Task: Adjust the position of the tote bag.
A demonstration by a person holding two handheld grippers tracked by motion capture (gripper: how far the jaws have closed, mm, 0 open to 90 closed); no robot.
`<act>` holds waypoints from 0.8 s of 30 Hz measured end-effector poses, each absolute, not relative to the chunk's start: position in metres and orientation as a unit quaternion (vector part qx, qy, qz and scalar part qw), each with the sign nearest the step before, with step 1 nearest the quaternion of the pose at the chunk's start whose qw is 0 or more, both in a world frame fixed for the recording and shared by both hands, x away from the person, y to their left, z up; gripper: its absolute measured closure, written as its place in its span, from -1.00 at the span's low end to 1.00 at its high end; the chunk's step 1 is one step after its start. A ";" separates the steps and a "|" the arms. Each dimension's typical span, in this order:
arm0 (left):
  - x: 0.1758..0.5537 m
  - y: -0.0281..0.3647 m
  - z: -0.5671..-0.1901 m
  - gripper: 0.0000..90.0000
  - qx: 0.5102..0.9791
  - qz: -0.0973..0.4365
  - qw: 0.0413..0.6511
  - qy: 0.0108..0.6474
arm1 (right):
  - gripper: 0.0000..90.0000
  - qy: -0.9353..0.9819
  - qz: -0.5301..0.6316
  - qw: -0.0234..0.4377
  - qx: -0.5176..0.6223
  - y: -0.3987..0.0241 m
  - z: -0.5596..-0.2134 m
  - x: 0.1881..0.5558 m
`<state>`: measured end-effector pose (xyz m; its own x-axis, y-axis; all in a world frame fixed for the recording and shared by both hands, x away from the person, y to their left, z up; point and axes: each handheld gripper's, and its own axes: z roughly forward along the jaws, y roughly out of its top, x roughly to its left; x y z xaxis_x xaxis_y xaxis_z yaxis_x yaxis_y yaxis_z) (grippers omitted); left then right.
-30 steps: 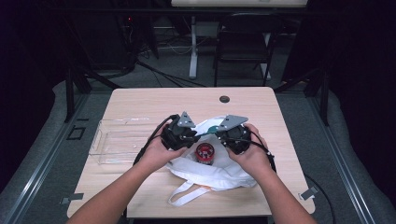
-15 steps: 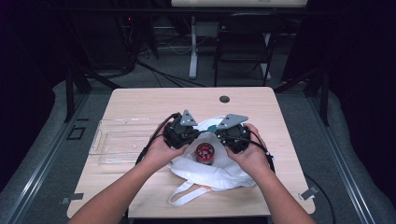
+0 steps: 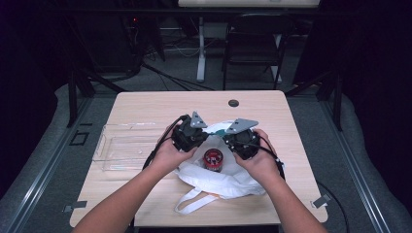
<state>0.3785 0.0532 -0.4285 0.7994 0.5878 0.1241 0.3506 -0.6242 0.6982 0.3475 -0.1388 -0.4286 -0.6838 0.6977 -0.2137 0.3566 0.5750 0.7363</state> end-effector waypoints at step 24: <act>0.385 0.044 -0.420 0.96 0.886 0.177 0.338 0.263 | 0.71 0.848 0.328 0.262 0.325 -0.147 -0.424 0.352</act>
